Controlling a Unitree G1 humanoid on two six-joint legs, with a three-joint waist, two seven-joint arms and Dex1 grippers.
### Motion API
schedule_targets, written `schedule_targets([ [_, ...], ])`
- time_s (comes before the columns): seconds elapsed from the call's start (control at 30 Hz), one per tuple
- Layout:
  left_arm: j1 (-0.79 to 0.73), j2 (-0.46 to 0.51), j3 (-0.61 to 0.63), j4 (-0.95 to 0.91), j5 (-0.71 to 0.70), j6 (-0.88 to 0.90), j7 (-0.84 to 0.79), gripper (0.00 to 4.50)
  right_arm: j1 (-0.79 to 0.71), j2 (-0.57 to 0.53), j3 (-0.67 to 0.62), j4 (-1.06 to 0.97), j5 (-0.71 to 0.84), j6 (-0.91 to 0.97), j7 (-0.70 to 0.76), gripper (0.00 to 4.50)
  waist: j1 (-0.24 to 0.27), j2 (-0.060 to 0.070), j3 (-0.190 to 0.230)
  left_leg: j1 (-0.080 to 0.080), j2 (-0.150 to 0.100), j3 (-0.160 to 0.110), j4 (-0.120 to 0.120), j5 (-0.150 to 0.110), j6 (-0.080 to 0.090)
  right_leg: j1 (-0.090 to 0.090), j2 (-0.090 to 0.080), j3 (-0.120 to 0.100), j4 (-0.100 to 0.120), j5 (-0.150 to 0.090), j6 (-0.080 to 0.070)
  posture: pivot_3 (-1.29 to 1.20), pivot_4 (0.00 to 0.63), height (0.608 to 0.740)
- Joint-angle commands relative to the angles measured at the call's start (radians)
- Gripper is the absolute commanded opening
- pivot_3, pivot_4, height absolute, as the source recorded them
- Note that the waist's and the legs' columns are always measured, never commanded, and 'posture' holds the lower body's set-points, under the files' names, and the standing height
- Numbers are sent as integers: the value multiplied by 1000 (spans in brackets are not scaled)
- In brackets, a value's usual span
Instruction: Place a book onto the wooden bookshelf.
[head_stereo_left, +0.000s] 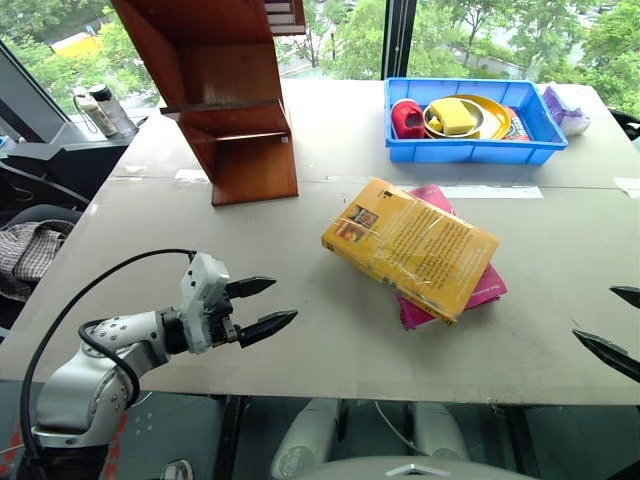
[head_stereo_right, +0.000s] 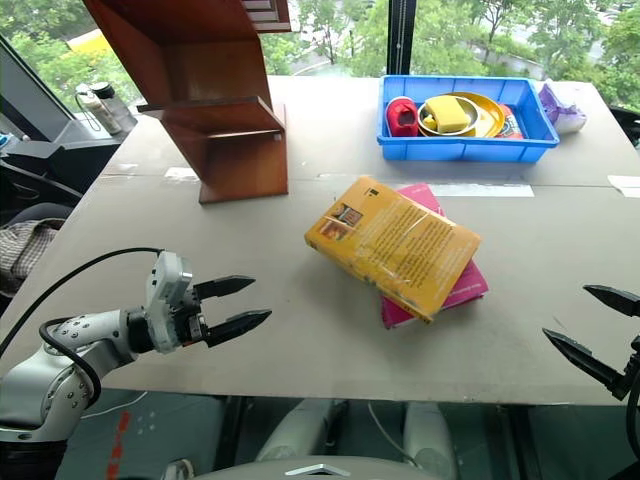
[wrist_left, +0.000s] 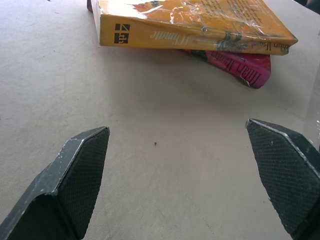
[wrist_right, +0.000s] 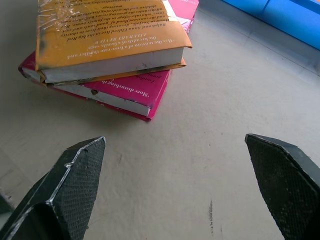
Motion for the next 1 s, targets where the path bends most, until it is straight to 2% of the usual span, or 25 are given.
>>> schedule_targets([
  [0.03, -31, -2, 19, -23, -14, -13, 8, 4500, -54, -9, 4, -17, 12, -5, -40, 4441, -1, 0, 0, 0, 0, 0, 0, 0, 0, 0, 0, 0, 0, 0, 0, 0, 150, 740],
  [0.13, -91, -25, 8, -57, -47, 4, 38, 4500, -151, -16, 39, -90, 55, 71, -157, 4441, -1, 0, 0, 0, 0, 0, 1, 0, 0, 0, 0, 0, 0, 0, 0, 0, 150, 740],
  [0.23, -139, -21, 6, -74, -58, 9, 41, 4500, -231, -76, 57, -208, 121, 217, -287, 4441, -1, 1, 0, 0, 0, 0, 1, 0, 0, 0, 0, 0, 0, 1, 0, 0, 150, 740],
  [0.33, -172, -20, 7, -84, -82, 19, 38, 4500, -342, -148, 124, -241, 298, 410, -425, 4441, -1, 1, 0, -1, 0, 1, 0, 0, 0, -1, 0, 0, 0, 1, 0, 0, 150, 740],
  [0.43, -161, 1, -8, -107, -75, 2, -6, 4500, -435, -200, 306, -251, 255, 534, -533, 3731, -3, 0, 0, -2, 0, 0, 0, 0, 0, -1, 0, -1, -2, 1, 0, 0, 150, 740],
  [0.53, -147, 9, -14, -115, -65, -11, -25, 4500, -530, -216, 457, -240, 205, 626, -642, 2368, 0, 0, 1, -3, 0, 0, 0, 0, 0, -1, -1, -2, -3, 1, -1, 0, 150, 740],
  [0.6, -141, 10, -9, -118, -63, -15, -25, 4500, -580, -211, 529, -235, 174, 677, -694, 1291, 2, 1, 1, -3, 0, 0, 0, 0, 0, -1, -2, -2, -3, 1, 0, 0, 150, 740],
  [0.7, -132, 12, 1, -123, -65, -16, -21, 4500, -635, -196, 602, -222, 132, 716, -739, 76, 1, 1, 1, -4, -1, -1, 0, 0, 0, -2, -2, -3, -4, 1, 0, 0, 150, 740],
  [1.0, -78, 25, 4, -129, -56, -33, -39, 4500, -742, -178, 763, -197, 47, 734, -720, 28, -2, 1, 2, -3, -1, 0, 0, 0, 1, -2, -1, -3, -4, 1, 0, 0, 150, 740],
])
